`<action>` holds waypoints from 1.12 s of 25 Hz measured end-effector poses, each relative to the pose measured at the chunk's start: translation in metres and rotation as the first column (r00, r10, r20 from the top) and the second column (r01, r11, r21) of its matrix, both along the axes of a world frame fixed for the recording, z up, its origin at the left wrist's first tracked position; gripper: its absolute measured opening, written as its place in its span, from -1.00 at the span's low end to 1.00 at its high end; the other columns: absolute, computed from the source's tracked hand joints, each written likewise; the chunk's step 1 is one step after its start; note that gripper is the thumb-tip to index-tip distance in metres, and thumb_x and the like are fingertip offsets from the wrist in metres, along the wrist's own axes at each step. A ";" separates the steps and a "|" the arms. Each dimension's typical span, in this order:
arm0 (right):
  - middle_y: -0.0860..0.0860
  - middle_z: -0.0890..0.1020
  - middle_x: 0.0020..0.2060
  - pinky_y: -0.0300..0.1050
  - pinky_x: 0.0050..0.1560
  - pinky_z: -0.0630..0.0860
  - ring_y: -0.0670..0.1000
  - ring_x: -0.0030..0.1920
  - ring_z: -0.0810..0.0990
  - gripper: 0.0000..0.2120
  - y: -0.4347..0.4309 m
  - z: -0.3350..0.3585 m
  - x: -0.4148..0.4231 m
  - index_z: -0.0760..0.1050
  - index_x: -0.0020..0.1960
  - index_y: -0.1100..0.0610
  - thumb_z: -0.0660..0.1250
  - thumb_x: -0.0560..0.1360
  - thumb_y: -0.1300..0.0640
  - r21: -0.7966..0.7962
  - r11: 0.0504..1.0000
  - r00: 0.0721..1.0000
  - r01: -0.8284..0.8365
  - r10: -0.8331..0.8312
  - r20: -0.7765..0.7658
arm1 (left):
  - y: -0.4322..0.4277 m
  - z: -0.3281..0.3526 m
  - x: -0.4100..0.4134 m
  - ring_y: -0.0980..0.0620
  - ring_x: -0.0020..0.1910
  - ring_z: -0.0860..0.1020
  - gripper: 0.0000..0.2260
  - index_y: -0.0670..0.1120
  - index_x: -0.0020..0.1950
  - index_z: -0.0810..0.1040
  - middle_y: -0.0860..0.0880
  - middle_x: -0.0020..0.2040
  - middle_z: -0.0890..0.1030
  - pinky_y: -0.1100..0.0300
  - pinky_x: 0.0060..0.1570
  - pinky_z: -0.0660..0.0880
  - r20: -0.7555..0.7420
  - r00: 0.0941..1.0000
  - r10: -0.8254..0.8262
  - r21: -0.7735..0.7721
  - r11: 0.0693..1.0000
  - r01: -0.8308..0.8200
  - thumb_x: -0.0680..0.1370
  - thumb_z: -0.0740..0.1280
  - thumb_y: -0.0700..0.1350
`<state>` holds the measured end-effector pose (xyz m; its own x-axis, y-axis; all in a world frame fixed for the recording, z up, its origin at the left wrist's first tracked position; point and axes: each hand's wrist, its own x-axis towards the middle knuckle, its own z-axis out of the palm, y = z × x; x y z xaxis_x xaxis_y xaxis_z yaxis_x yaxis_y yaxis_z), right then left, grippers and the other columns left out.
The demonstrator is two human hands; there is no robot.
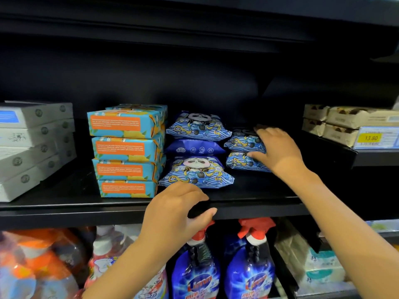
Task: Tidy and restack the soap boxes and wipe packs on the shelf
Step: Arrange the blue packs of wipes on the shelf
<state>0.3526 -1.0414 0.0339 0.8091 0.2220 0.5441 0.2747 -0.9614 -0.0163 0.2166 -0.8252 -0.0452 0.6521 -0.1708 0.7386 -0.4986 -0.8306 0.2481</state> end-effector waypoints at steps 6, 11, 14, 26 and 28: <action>0.11 0.43 0.20 -0.02 0.19 0.33 0.12 0.24 0.32 -0.55 0.006 -0.017 0.006 0.33 0.32 0.20 0.35 0.48 0.18 0.030 0.999 0.992 -0.015 0.011 0.128 | 0.001 -0.001 0.002 0.07 -0.13 0.62 -0.68 -0.06 -0.14 0.70 0.10 -0.16 0.65 0.18 -0.22 0.57 0.003 1.000 -0.019 -0.004 1.000 0.019 0.41 0.30 0.14; 0.16 0.43 0.21 0.04 0.19 0.34 0.17 0.22 0.31 -0.58 -0.003 -0.018 0.001 0.33 0.32 0.24 0.29 0.48 0.31 0.049 0.996 0.988 -0.072 0.065 0.142 | 0.005 0.002 -0.001 0.13 -0.07 0.60 -0.66 -0.03 -0.08 0.69 0.14 -0.12 0.65 0.17 -0.13 0.56 -0.071 0.996 -0.047 -0.013 0.999 0.046 0.42 0.28 0.17; 0.25 0.50 0.13 0.04 0.11 0.36 0.26 0.13 0.40 -0.58 -0.013 -0.024 -0.019 0.40 0.26 0.34 0.32 0.41 0.43 0.173 0.964 0.936 -0.203 0.139 0.323 | 0.007 0.006 -0.002 0.22 0.02 0.56 -0.65 0.03 0.00 0.67 0.20 -0.05 0.64 0.26 0.04 0.48 -0.138 0.990 -0.035 -0.083 0.996 0.024 0.41 0.31 0.23; 0.23 0.62 0.03 0.11 0.02 0.54 0.22 0.04 0.60 -0.81 0.029 -0.031 -0.102 0.58 0.06 0.35 0.23 0.55 0.34 -0.196 0.881 0.442 -0.430 0.394 0.806 | -0.018 0.068 0.001 0.04 -0.39 0.50 -0.72 -0.09 -0.29 0.65 0.02 -0.34 0.58 0.19 -0.21 0.43 -0.122 0.776 -0.618 -0.876 0.435 0.209 0.33 0.51 0.12; 0.18 0.62 0.04 0.09 0.02 0.54 0.18 0.05 0.60 -0.82 0.031 -0.032 -0.107 0.60 0.07 0.29 0.29 0.53 0.29 -0.220 0.846 0.455 -0.485 0.459 0.763 | -0.015 0.063 -0.001 0.02 -0.27 0.64 -0.80 -0.09 -0.15 0.69 -0.05 -0.19 0.70 0.25 -0.25 0.51 -0.045 0.797 -0.603 -0.884 0.396 0.250 0.34 0.49 0.00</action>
<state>0.2452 -1.0102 0.0016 -0.1458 0.4125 0.8992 0.6037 -0.6830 0.4112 0.2155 -0.8399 0.0175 0.8833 0.0507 0.4661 -0.4683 0.1436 0.8718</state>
